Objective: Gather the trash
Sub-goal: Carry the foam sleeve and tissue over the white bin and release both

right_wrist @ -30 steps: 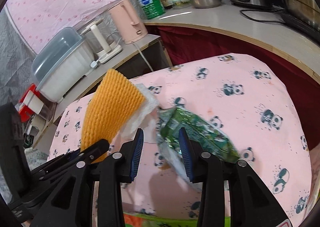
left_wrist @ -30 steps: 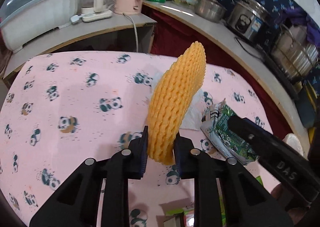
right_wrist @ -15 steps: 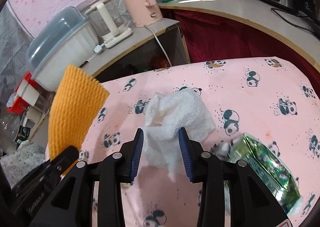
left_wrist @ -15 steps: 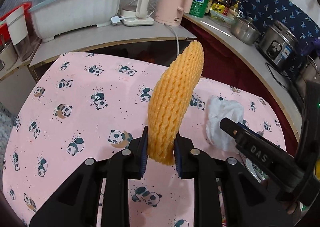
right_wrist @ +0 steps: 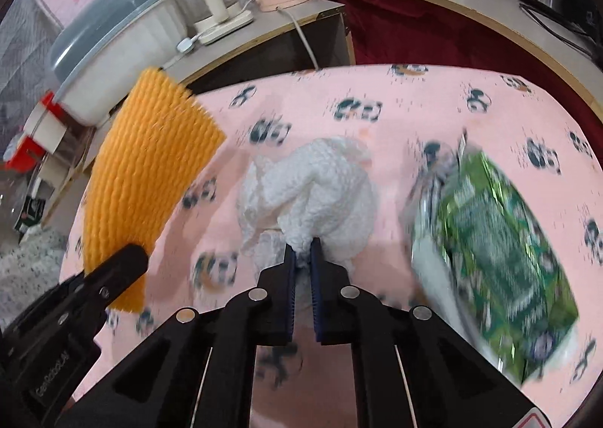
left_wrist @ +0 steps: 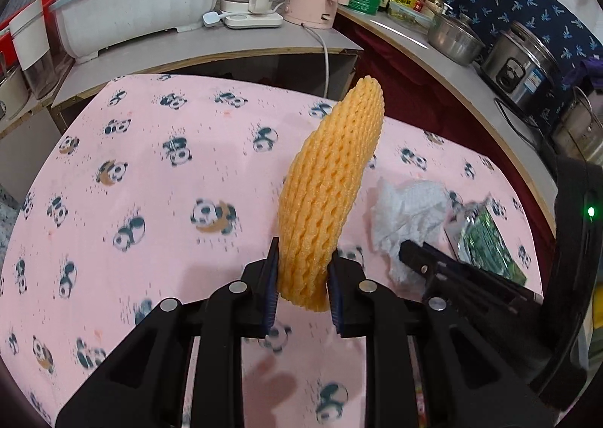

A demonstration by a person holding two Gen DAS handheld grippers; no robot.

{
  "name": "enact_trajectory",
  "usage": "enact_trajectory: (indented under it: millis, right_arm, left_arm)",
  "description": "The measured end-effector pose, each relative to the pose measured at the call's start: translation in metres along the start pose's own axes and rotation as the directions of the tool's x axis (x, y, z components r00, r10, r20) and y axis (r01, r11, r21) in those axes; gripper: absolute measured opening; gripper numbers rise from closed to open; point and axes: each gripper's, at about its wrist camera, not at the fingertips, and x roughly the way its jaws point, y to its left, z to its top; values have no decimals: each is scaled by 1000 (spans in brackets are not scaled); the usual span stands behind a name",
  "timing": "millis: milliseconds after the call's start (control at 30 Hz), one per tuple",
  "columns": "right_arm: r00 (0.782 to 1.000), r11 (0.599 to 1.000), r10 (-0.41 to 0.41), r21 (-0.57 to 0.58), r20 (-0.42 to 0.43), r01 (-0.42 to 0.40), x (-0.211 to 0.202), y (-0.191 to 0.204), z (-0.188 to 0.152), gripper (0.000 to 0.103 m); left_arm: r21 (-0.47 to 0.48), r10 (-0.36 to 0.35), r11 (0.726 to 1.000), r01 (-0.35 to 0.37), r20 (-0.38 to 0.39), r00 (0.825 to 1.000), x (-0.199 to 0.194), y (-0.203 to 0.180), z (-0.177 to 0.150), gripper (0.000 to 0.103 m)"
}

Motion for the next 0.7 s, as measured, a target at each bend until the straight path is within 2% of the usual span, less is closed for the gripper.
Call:
enact_trajectory:
  millis: [300, 467, 700]
  right_arm:
    - [998, 999, 39, 27, -41, -38, -49, -9, -79, 6]
    - [998, 998, 36, 55, -53, -33, -73, -10, -114, 6]
    - [996, 993, 33, 110, 85, -42, -133, -26, -118, 6]
  left_arm:
    - [64, -41, 997, 45, -68, 997, -28, -25, -63, 21]
    - [88, -48, 995, 54, -73, 996, -49, -35, -88, 21]
    - [112, -56, 992, 56, -6, 998, -92, -48, -92, 21]
